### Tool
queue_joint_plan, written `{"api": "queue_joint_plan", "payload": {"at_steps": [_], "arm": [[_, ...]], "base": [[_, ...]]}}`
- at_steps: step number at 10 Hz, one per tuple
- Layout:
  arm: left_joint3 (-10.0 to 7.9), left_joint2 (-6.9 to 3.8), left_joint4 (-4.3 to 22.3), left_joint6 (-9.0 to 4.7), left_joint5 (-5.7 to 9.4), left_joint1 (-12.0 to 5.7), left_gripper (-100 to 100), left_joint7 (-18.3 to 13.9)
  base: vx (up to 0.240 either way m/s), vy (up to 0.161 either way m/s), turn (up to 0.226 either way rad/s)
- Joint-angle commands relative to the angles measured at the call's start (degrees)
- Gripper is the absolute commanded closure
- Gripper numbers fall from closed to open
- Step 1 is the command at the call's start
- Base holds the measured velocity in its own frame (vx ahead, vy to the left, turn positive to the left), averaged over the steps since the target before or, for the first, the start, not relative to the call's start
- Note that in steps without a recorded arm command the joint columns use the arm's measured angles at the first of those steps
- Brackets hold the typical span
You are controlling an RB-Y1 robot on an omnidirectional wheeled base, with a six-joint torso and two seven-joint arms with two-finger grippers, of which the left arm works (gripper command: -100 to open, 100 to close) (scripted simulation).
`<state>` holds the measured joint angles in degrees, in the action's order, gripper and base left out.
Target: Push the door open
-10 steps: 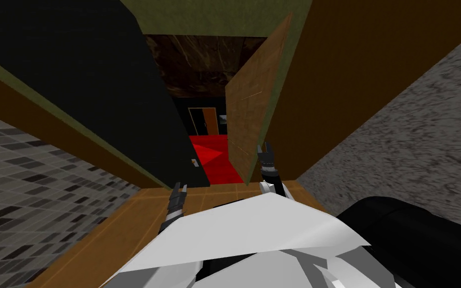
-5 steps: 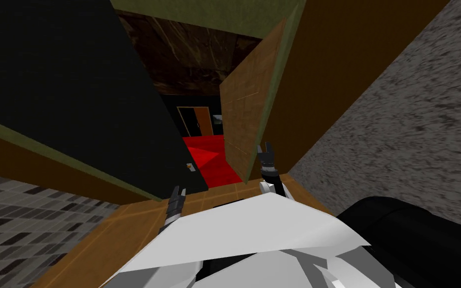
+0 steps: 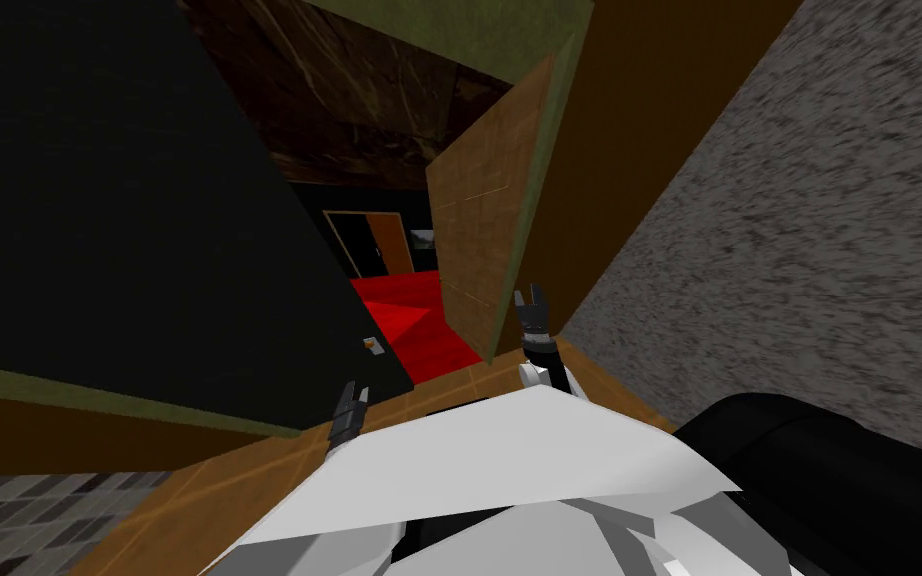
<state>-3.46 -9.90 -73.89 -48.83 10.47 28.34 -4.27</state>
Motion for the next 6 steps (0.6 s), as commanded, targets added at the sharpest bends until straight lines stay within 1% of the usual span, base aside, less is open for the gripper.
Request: {"api": "queue_joint_plan", "payload": {"at_steps": [1,2,4,5,6], "arm": [[-0.17,-0.18,1.7,-0.45,0.41,-0.1,-100,-0.3],[-0.24,-0.23,2.4,-0.59,0.59,-0.14,-100,-0.3],[-0.5,-0.42,5.0,-1.11,1.26,-0.27,-100,-0.6],[-0.56,-0.45,5.5,-1.22,1.41,-0.3,-100,-0.7],[-0.62,-0.49,6.1,-1.34,1.55,-0.33,-100,-0.7]], "base": [[0.015,0.12,-0.227],[0.022,0.098,-0.164],[0.03,0.131,-0.287],[0.012,0.135,-0.148],[0.001,0.09,-0.085]]}}
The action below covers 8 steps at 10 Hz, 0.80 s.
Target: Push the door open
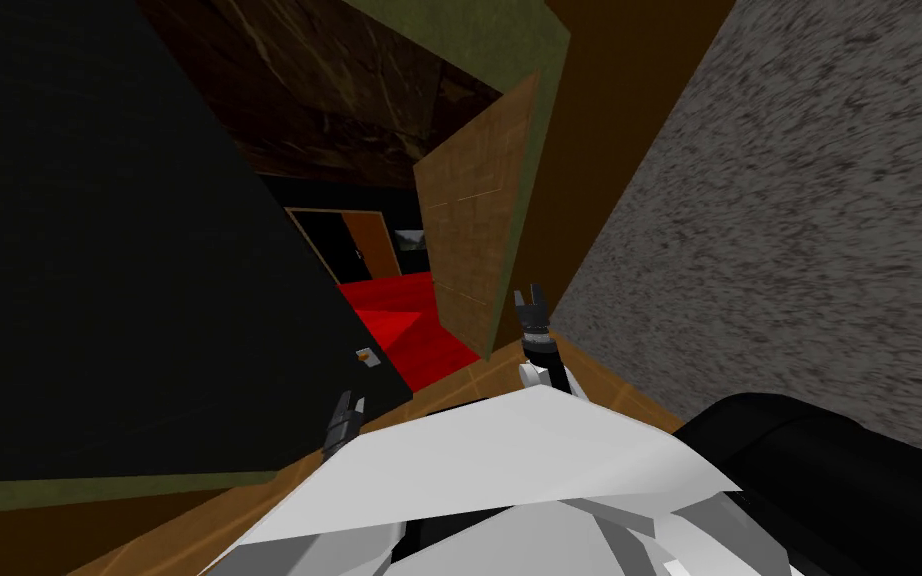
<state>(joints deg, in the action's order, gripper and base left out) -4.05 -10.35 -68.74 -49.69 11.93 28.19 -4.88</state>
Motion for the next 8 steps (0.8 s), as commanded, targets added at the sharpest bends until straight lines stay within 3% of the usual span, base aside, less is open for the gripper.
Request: {"api": "queue_joint_plan", "payload": {"at_steps": [1,5,6,8], "arm": [[-0.14,-0.11,2.1,-0.7,0.38,-0.23,-100,-0.2],[-0.55,-0.34,6.1,-1.53,1.44,-0.44,-100,-0.6],[-0.53,-0.42,5.1,-1.15,1.32,-0.2,-100,-0.6],[-0.97,-0.27,5.9,-0.55,1.4,-1.58,-100,-0.4]], "base": [[0.003,0.098,-0.202],[0.01,0.143,-0.234],[-0.006,0.064,-0.04],[0.139,0.058,-0.024]]}}
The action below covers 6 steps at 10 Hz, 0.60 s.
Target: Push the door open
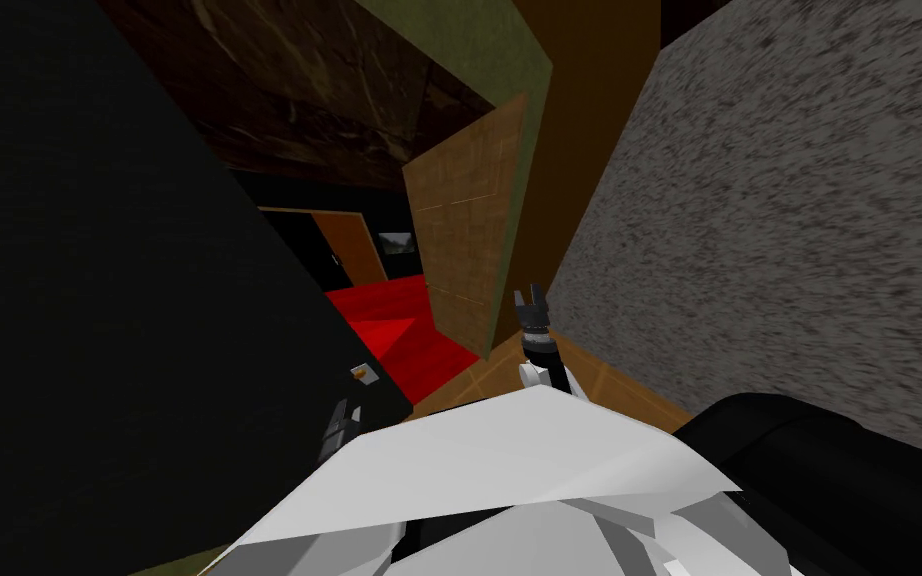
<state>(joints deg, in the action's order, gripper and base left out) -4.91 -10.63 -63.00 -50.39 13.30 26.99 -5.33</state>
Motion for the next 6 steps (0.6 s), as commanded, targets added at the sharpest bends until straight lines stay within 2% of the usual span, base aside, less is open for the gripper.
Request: {"api": "queue_joint_plan", "payload": {"at_steps": [1,5,6], "arm": [[-0.35,0.1,0.7,0.47,0.05,-1.16,-100,0.2],[-1.06,0.38,2.1,1.43,0.13,-3.49,-100,0.6],[-0.97,0.31,1.8,1.35,0.13,-3.15,-100,0.5]], "base": [[0.165,0.109,-0.02],[0.178,0.09,-0.02],[0.072,0.033,0.004]]}}
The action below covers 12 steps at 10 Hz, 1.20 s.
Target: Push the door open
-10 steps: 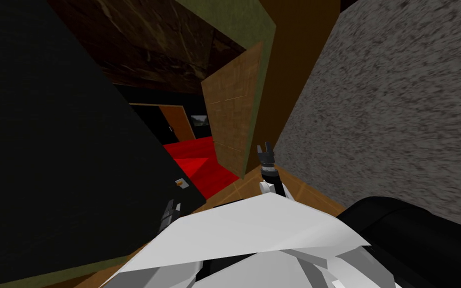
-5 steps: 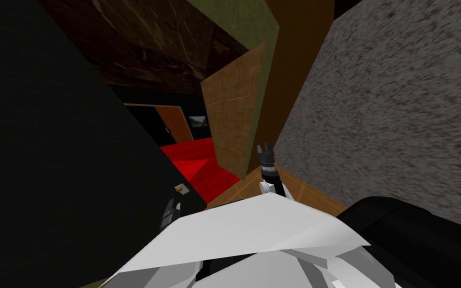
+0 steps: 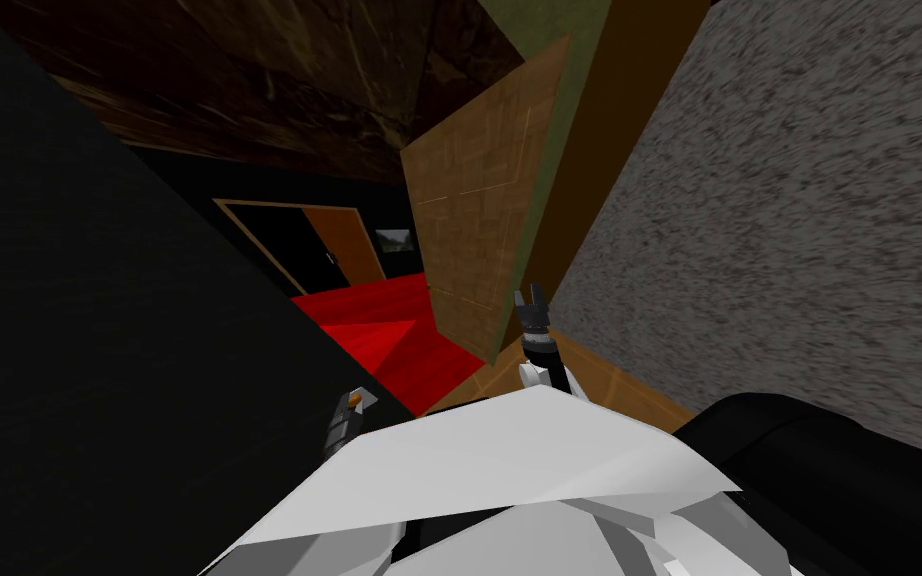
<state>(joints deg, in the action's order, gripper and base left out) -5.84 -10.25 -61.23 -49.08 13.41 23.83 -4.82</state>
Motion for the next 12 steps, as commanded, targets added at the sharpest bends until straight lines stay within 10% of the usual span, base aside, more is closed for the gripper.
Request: {"api": "queue_joint_plan", "payload": {"at_steps": [1,6,12], "arm": [[-0.04,-0.06,0.0,0.04,0.02,0.01,100,0.0],[-0.04,-0.06,0.0,0.04,0.02,0.01,100,0.0],[-4.88,2.5,4.7,-0.06,4.28,-7.19,100,7.6]], "base": [[-0.014,-0.009,-0.004],[-0.012,-0.005,-0.001],[0.151,0.067,0.012]]}}
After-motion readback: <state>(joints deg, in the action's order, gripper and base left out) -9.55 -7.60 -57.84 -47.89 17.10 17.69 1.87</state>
